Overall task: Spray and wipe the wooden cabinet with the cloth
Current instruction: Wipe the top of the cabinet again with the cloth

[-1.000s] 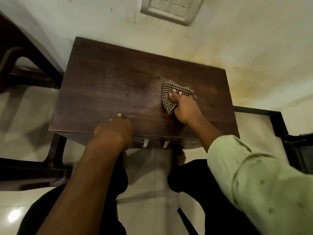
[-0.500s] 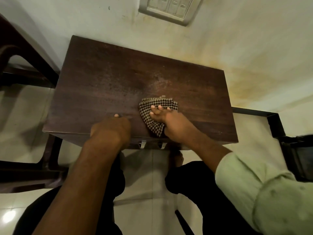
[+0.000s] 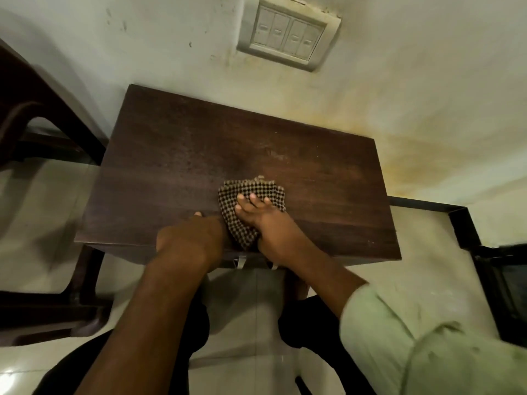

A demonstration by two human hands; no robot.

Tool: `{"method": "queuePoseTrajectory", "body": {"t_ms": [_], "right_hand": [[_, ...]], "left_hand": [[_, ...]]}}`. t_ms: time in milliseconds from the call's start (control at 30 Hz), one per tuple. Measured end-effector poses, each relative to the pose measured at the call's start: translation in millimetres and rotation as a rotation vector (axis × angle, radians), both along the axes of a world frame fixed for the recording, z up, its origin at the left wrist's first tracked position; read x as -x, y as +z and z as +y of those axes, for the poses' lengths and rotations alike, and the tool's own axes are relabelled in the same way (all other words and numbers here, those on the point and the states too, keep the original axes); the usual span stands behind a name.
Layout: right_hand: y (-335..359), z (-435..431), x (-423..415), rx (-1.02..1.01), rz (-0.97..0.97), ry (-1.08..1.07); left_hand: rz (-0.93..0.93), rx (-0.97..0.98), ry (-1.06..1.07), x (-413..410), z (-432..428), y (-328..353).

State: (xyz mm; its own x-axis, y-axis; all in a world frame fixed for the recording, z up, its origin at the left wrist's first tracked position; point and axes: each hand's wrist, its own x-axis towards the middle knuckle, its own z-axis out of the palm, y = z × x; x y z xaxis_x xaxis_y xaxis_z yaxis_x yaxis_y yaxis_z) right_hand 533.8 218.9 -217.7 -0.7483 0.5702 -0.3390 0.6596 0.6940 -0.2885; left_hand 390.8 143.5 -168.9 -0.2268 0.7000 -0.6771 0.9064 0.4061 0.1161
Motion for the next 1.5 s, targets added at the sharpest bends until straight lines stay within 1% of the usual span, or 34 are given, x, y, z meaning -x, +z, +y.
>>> {"method": "queuePoseTrajectory", "body": {"t_ms": [67, 133, 200, 300, 367, 433, 500, 567, 633, 700, 767, 800, 833, 867, 900, 1000, 1100, 1200, 1233, 1300, 1367, 1433, 1500], "right_hand": [[-5, -1, -19, 0.035, 0.039, 0.041], [-5, 10, -24, 0.047, 0.053, 0.022], [-2, 24, -20, 0.022, 0.055, -0.055], [-2, 70, -4, -0.040, -0.027, -0.195], [-3, 102, 10, -0.045, -0.066, -0.311], [-6, 114, 22, -0.054, -0.098, -0.379], [-6, 97, 29, -0.076, -0.105, -0.360], [-4, 61, 27, -0.099, -0.051, -0.299], [-5, 17, 19, -0.064, 0.008, -0.209], [-6, -24, 6, 0.001, 0.070, -0.139], [-13, -50, -13, -0.002, 0.083, -0.068], [-16, -54, -26, -0.025, 0.082, -0.087], [-21, -53, -41, -0.064, 0.104, -0.132], [-20, -49, -56, -0.049, 0.096, -0.217], [-19, -45, -72, -0.082, 0.108, -0.316], [-18, -32, -101, -0.117, 0.065, -0.622], [-16, -31, -81, -0.174, 0.033, -0.813], [-19, -47, -49, -0.193, 0.030, -0.892], [-22, -55, -37, -0.221, 0.026, -0.861], [-30, -73, -9, -0.251, 0.038, -0.707], [-33, -83, 17, -0.170, 0.098, -0.534], [-29, -84, 24, -0.062, 0.103, -0.374], [-28, -74, 7, -0.060, 0.120, -0.260]], "left_hand": [[0.000, 0.039, -0.018, 2, 0, -1], [0.005, 0.040, -0.013, 3, -1, 0], [0.009, 0.004, -0.024, 3, -3, 1], [0.016, -0.017, -0.053, 5, -4, -1], [-0.003, -0.008, -0.039, 6, -2, -1], [-0.026, -0.027, 0.005, 6, 0, -1], [-0.050, -0.031, 0.045, 6, 0, 0], [-0.043, -0.035, 0.035, 4, 0, 0], [-0.021, -0.061, 0.010, 4, 0, -4], [-0.038, -0.053, 0.016, 2, -1, -3], [-0.052, -0.033, 0.006, 2, -1, 0], [-0.054, -0.025, 0.002, 2, -1, 0], [-0.053, -0.025, 0.002, 2, -2, 1], [-0.049, -0.028, 0.001, 3, -3, 1], [-0.042, -0.028, -0.006, 4, -4, 2], [-0.020, -0.019, -0.047, 4, -2, 0], [-0.010, -0.027, -0.047, 2, 2, 0], [-0.015, -0.024, -0.037, 3, 4, -9], [-0.022, -0.026, -0.040, 3, 4, -10], [-0.036, -0.035, -0.036, 4, 4, -12], [-0.033, -0.048, -0.016, 4, 4, -12], [-0.040, -0.055, 0.007, 7, 1, -16], [-0.102, -0.065, 0.041, 11, -3, -16]]}}
